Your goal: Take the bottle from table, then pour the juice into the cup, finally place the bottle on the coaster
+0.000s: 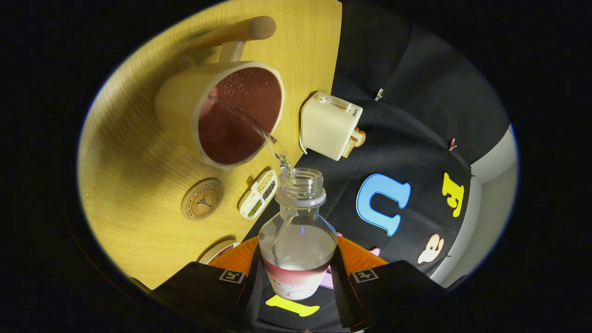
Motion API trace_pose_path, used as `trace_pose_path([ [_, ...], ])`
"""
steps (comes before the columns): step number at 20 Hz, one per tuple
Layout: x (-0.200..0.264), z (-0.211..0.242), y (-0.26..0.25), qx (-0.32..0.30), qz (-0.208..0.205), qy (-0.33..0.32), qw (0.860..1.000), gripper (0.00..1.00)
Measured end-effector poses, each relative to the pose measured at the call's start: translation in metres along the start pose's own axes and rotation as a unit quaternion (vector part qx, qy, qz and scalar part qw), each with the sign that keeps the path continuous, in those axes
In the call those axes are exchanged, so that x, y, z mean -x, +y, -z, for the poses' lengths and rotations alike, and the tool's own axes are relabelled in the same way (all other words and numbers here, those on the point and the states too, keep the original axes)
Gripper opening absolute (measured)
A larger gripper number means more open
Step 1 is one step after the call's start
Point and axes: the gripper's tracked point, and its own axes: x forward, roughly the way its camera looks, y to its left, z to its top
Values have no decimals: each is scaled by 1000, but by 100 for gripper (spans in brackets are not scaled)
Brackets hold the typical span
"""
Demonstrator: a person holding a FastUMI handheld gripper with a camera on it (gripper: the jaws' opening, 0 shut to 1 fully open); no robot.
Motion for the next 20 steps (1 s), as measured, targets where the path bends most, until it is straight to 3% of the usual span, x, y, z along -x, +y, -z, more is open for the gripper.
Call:
trace_pose_path([
  [20,7,-3,-28,78,6,-4,997,68],
])
